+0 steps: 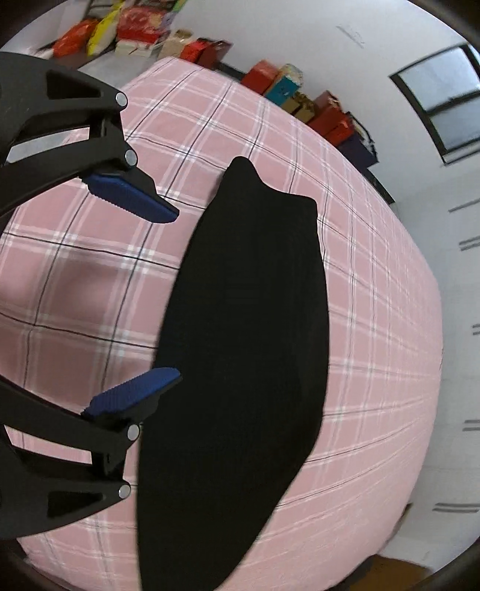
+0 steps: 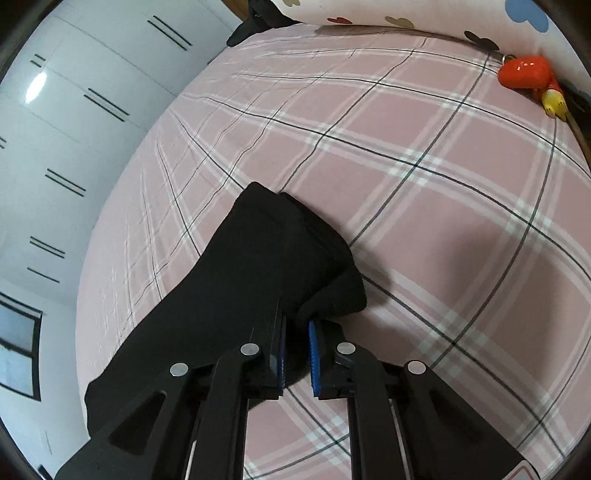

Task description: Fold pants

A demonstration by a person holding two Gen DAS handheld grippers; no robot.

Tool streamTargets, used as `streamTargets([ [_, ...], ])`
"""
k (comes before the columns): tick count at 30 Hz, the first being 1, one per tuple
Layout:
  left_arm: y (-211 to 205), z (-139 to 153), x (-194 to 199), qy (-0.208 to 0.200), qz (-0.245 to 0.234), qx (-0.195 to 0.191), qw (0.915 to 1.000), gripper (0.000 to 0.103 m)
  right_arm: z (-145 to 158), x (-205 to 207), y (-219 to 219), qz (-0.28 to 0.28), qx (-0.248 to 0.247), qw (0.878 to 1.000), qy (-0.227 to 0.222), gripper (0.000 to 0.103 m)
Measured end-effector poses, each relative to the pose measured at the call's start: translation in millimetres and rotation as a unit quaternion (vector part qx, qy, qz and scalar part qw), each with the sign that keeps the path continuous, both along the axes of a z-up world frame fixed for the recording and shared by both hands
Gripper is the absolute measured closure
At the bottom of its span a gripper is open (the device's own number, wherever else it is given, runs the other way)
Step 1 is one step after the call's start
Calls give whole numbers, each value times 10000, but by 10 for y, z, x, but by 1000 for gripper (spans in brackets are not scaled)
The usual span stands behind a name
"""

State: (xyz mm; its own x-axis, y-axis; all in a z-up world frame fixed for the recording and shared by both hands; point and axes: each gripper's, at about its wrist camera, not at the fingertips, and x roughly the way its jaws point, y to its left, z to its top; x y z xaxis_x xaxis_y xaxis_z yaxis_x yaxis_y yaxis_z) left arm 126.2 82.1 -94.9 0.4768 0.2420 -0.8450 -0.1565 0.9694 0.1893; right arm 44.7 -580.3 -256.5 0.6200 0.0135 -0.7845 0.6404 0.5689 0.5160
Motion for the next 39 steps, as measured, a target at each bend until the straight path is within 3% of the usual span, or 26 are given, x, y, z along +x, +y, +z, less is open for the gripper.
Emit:
streamTargets([
  [6, -88, -74, -102, 83, -188, 233, 9995, 19, 454, 131, 236, 222, -276, 9989, -307, 93],
  [10, -25, -52, -174, 58, -196, 141, 9997, 19, 933, 448, 701, 830, -619, 9930, -573, 93],
  [14, 125, -18, -247, 3, -131, 11, 9999, 19, 1388, 852, 1451, 1719, -884, 9770, -904, 93],
  [18, 287, 10, -315, -47, -56, 77, 9999, 19, 1619, 1247, 2362, 2654, -1101, 9522, -1041, 93],
  [21, 433, 19, -371, -52, -12, 89, 9999, 19, 1574, 1499, 3080, 3285, -1199, 9322, -933, 93],
  [25, 593, 28, -426, -71, 54, 177, 9998, 19, 1198, 1679, 3959, 3985, -1149, 9077, -630, 93],
  [30, 728, 33, -473, -97, 109, 296, 9995, 19, 510, 1763, 4673, 4694, -1179, 8748, 207, 83],
  [32, 751, 44, -480, -84, 113, 276, 9995, 19, 395, 1697, 4814, 4843, -1283, 8640, 505, 79],
  [34, 749, 63, -489, -108, 110, 295, 9994, 19, 550, 1508, 4705, 4782, -1106, 8712, 147, 65],
  [36, 719, 77, -497, -152, 73, 335, 9993, 18, 742, 1316, 4418, 4444, -1111, 8887, -164, 41],
  [39, 624, 64, -467, -145, -6, 350, 9993, 17, 938, 967, 3733, 3701, -1010, 9226, -405, 40],
])
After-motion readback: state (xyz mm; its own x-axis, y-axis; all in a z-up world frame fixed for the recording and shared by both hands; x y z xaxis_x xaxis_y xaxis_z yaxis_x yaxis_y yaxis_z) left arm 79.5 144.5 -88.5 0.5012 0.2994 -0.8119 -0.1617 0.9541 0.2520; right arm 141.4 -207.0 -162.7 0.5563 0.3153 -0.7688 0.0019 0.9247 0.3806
